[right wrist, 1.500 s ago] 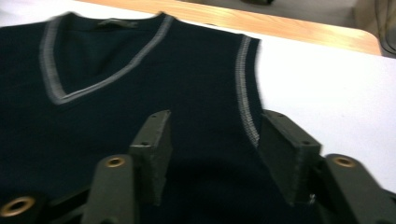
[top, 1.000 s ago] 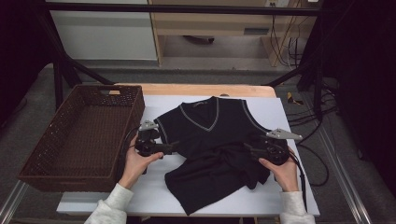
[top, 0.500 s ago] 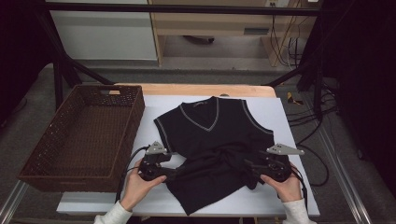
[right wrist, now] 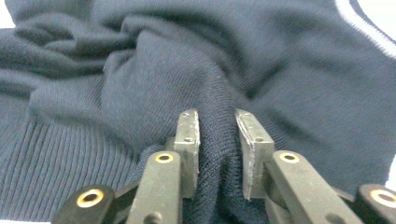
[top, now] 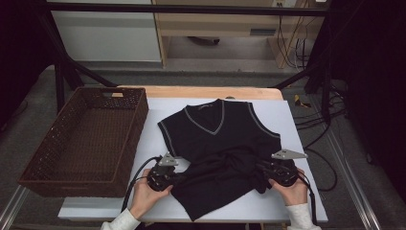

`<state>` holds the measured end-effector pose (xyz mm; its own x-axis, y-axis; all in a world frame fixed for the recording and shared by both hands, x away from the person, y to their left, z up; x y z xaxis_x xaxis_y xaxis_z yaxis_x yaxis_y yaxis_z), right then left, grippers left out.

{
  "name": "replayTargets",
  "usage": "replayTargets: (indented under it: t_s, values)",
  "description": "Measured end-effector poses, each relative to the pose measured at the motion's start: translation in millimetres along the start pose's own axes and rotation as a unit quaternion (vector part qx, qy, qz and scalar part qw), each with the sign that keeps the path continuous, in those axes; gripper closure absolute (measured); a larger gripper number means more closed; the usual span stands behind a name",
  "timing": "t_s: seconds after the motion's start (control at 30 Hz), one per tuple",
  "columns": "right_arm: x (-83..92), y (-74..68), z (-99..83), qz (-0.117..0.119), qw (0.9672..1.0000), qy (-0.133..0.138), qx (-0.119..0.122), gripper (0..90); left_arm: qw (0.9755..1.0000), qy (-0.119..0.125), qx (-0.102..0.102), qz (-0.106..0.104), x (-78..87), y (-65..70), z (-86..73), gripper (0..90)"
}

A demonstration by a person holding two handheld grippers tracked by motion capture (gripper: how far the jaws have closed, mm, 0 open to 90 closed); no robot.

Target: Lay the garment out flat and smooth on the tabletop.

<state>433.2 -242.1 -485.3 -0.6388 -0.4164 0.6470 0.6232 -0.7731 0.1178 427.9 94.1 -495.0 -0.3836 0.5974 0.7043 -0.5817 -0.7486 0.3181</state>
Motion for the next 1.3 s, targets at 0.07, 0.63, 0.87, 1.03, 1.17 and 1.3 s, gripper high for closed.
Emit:
replayTargets:
  t_s: [0.07,0.63,0.87,1.03,1.17,1.3]
  values:
    - [6.8,5.9,5.4,-0.012,0.9999,0.011,0.006,74.3,0.9996,0.023,0.015,0.002,12.3,-8.5,9.2,85.2]
    - [-31.3,42.5,26.0,-0.076,0.9968,0.025,0.004,40.0,0.9931,0.094,0.043,0.055,24.7,-28.5,12.8,28.7]
    - [14.1,28.5,29.4,-0.062,0.9953,0.073,-0.01,28.9,0.9958,0.072,0.042,0.038,26.5,-5.3,-4.8,12.0]
    - [18.3,12.5,10.1,-0.035,0.9974,0.06,-0.019,31.8,0.9976,0.052,0.038,0.026,19.0,5.0,-22.4,12.7]
    - [10.5,8.9,-4.4,-0.028,0.9988,0.037,-0.015,36.0,0.9984,0.037,0.04,0.014,9.5,12.1,-32.1,25.6]
    - [4.5,4.7,-7.4,-0.018,0.999,0.034,-0.021,39.3,0.9989,0.033,0.018,0.026,-0.3,20.6,-39.7,31.3]
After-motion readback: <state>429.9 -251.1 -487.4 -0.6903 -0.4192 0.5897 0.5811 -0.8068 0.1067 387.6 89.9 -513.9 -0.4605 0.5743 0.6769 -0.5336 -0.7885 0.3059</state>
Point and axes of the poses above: each handheld gripper's, and its own axes: x roughly backward along the jaws, z roughly out of its top, y roughly to its right, the point moved 6 cm from there along -x, roughly forward along the jaws, and after that the axes turned 15 degrees about x, right-handed, at the moved point
